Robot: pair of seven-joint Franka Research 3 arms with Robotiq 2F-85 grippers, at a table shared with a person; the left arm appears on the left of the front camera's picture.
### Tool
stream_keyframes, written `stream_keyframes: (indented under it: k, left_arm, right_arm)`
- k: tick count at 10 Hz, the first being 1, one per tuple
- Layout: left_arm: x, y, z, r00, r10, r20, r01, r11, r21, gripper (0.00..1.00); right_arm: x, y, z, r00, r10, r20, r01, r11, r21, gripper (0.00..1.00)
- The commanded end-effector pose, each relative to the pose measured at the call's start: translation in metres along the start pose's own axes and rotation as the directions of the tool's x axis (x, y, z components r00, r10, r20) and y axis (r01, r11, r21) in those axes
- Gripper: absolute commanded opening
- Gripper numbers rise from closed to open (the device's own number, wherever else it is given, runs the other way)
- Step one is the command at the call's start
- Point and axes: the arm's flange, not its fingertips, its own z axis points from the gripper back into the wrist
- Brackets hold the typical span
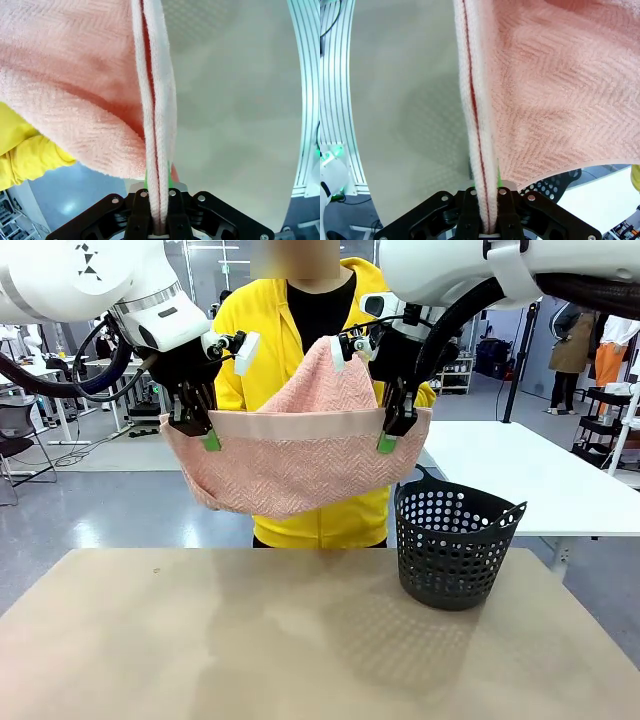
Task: Fold the towel.
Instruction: Release the end of the 100 cm Hotel Towel you were holding.
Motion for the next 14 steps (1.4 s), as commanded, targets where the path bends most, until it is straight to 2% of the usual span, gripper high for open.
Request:
stream_keyframes:
  k: [1,14]
  left_arm:
    - [-0.0007,0.0001,0.0015,1.000,0.000,-0.001,0.000,1.000,0.003,0.00]
    - [-0.0007,0.0001,0.0015,1.000,0.000,-0.001,0.000,1.000,0.003,0.00]
  right_arm:
    - [-0.0011,-0.0003,0.0005,1.000,0.000,-0.004,0.000,1.000,-0.002,0.00]
    - [-0.0011,-0.0003,0.0005,1.000,0.000,-0.004,0.000,1.000,-0.002,0.00]
